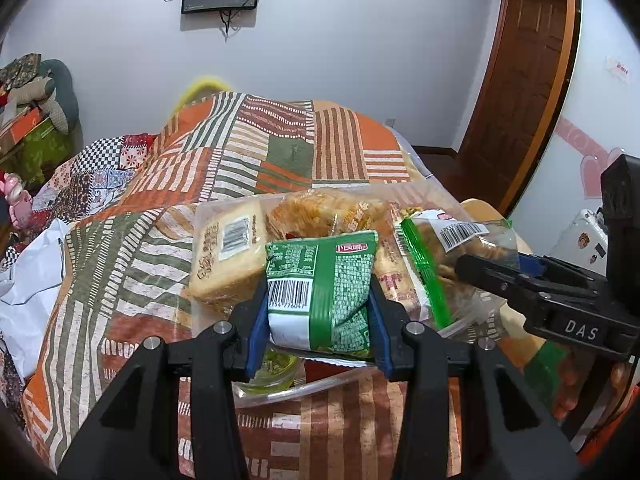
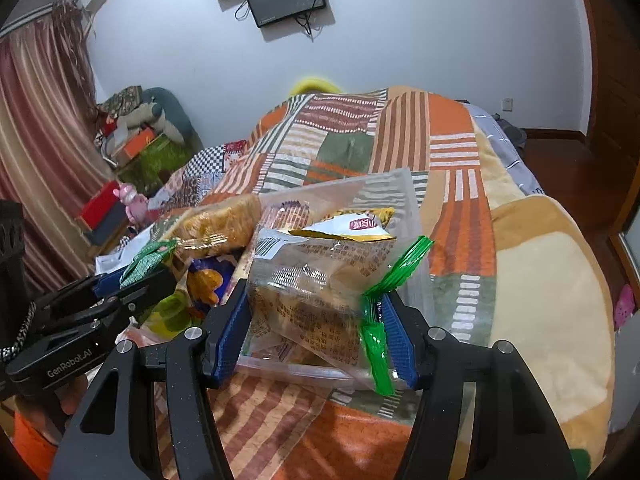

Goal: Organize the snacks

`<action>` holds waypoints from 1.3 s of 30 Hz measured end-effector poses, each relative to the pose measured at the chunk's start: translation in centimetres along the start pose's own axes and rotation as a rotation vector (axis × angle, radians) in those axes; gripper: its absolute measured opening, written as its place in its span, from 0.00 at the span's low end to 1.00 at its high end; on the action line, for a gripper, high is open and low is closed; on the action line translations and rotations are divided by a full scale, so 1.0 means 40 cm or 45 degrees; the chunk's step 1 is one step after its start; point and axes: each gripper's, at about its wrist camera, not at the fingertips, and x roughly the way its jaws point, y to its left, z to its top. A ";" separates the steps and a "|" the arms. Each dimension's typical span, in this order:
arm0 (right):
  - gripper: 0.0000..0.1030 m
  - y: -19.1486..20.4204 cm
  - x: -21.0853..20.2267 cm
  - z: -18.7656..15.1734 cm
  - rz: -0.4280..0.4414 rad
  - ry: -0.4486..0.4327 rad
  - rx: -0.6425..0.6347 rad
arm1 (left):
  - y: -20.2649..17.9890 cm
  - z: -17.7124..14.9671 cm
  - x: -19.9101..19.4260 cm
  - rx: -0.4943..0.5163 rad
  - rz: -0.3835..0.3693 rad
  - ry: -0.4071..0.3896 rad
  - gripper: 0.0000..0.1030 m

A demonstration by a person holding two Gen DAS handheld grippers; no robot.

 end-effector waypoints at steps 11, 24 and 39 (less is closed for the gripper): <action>0.68 -0.011 -0.035 -0.003 -0.050 0.039 0.019 | 0.032 -0.009 0.000 -0.115 0.013 0.049 0.74; 0.75 0.048 -0.232 0.002 -0.098 -0.137 -0.068 | 0.002 0.004 -0.259 -0.061 0.007 -0.166 0.74; 0.97 0.189 -0.472 -0.039 -0.067 -0.478 -0.170 | -0.048 -0.037 -0.581 -0.002 0.053 -0.469 0.94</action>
